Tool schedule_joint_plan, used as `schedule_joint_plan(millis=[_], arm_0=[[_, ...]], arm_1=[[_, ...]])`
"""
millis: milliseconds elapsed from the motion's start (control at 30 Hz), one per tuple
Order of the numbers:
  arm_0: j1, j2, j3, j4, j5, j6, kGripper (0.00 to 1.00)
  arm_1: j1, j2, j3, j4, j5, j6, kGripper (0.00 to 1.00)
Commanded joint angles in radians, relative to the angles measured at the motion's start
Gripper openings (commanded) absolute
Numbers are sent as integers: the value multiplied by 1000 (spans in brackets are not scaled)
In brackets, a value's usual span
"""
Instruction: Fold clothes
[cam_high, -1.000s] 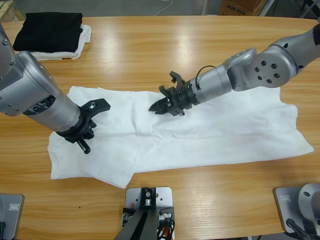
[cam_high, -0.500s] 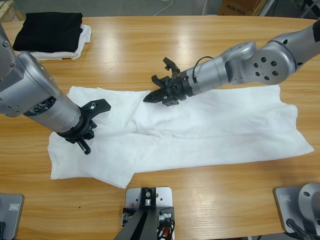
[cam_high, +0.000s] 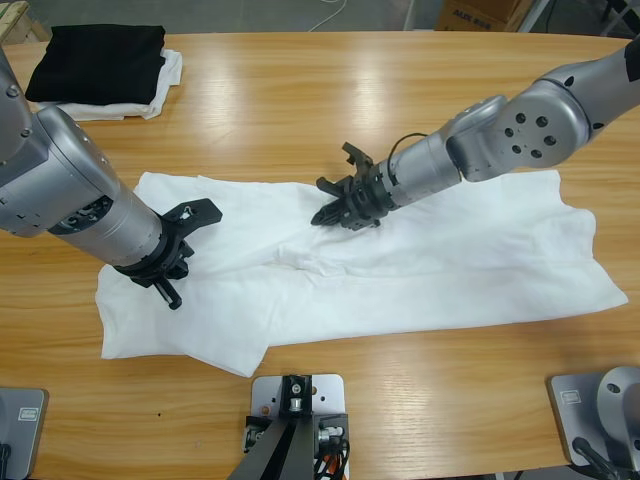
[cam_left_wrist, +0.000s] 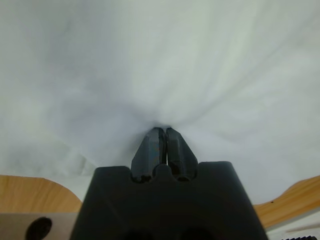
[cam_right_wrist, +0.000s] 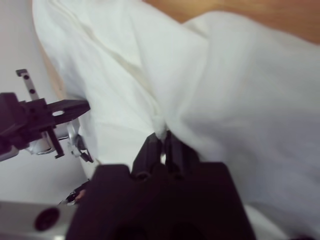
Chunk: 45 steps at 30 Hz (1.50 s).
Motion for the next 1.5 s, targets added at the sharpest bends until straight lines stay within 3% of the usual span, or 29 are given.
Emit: schedule_joint_plan(millis=[33, 67, 100, 133, 167, 200, 367, 500, 1100, 1367, 1500], arm_0=[[-7, 48, 39, 0, 12, -18, 0], [-6, 47, 40, 0, 12, -18, 0], [-7, 48, 40, 0, 12, -18, 0], [-7, 48, 40, 0, 12, -18, 0], [-7, 48, 40, 0, 12, -18, 0], [-7, 49, 40, 0, 12, -18, 0], [-7, 51, 35, 0, 12, -18, 0], [-7, 48, 37, 5, 12, -20, 0], [-11, 51, 27, 5, 13, -30, 0], [-17, 51, 29, 5, 12, -31, 0], [-23, 48, 32, 5, 12, -31, 0]], arm_1=[[5, -112, 8, 51, -101, 6, 905], [5, -160, 10, 52, -115, -2, 953], [7, -211, 10, 60, -132, -9, 934], [13, -261, 10, 72, -141, -15, 707], [23, -305, 8, 87, -150, -19, 236], [34, -332, 7, 97, -158, -27, 0], [99, -243, 13, 97, -88, -48, 0], [135, -145, 14, 3, -26, -46, 0], [203, -18, 184, -167, -10, 46, 0], [203, -65, 219, -197, -36, 56, 0], [202, -240, 218, -98, -100, 46, 0]])
